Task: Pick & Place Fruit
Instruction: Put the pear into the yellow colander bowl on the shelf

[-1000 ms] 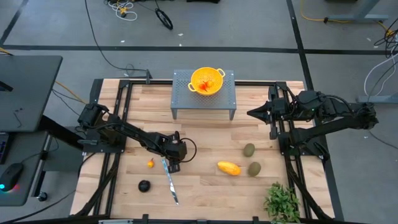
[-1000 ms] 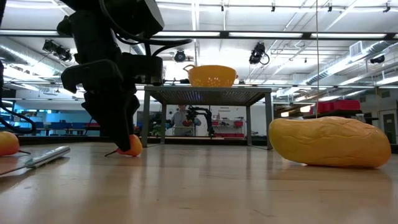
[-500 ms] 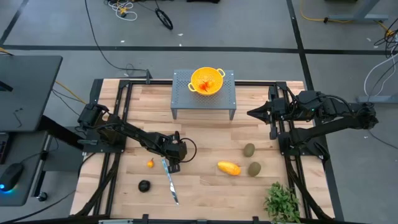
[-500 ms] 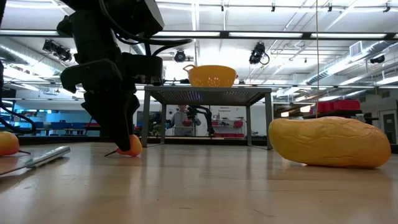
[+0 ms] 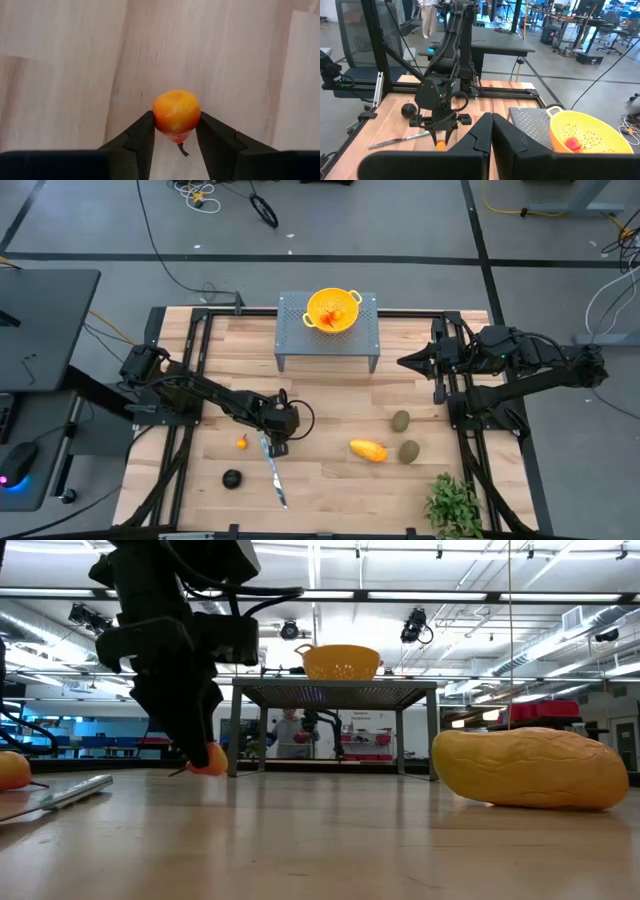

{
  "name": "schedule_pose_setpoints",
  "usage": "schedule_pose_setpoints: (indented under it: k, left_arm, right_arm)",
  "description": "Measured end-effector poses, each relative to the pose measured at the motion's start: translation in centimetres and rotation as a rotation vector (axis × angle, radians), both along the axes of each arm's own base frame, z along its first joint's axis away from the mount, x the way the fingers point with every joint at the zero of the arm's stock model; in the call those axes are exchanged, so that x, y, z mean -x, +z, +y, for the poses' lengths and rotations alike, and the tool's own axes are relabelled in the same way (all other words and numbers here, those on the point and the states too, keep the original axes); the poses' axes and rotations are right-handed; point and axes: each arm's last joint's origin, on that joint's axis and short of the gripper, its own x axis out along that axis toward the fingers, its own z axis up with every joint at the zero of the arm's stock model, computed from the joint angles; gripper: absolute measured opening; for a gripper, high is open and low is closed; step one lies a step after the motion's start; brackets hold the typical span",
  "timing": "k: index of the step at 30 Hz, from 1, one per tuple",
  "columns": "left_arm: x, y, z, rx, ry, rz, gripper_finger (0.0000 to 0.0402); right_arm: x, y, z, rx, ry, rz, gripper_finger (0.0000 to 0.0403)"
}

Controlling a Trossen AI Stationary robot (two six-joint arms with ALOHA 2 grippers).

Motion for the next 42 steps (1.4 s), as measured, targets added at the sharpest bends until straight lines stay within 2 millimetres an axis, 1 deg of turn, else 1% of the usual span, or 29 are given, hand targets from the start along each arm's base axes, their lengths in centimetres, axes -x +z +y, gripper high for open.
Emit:
schedule_pose_setpoints:
  k: [4, 8, 11, 19, 24, 27, 36, 38, 42]
  left_arm:
    - [-0.2, 0.4, -0.1, 0.009, -0.028, -0.001, 0.0143]
    - [-0.9, 1.6, -0.2, -0.025, -0.074, -0.01, 0.0143]
    - [-1.6, 2.8, -0.3, -0.06, -0.106, -0.031, 0.0143]
    - [-3.7, 6.6, -0.7, -0.12, -0.18, -0.163, 0.0144]
    - [-4.2, 8.2, -0.7, -0.173, -0.187, -0.17, 0.0144]
    - [-4.4, 8.7, -0.4, -0.178, -0.186, -0.171, 0.0144]
    - [-4.5, 8.8, 0.2, -0.17, -0.17, -0.172, 0.0144]
    - [-4.4, 9.2, 0.4, -0.168, -0.166, -0.179, 0.0144]
    - [-3.9, 10.7, 0.8, -0.162, -0.147, -0.232, 0.0144]
  right_arm:
    - [0.0, 0.0, 0.0, 0.0, 0.0, 0.0, 0.0018]
    - [0.0, 0.0, 0.0, 0.0, 0.0, 0.0, 0.0018]
    - [0.0, 0.0, 0.0, 0.0, 0.0, -0.001, 0.0018]
    - [0.0, 0.0, 0.0, 0.0, 0.0, -0.001, 0.0018]
    - [0.0, 0.0, 0.0, 0.0, 0.0, -0.001, 0.0018]
    - [0.0, 0.0, 0.0, 0.0, 0.0, -0.001, 0.0018]
    - [0.0, 0.0, 0.0, -0.002, 0.01, -0.001, 0.0018]
    - [0.0, 0.0, 0.0, -0.002, 0.01, 0.0, 0.0018]
    - [0.0, 0.0, 0.0, -0.002, 0.009, -0.001, 0.0018]
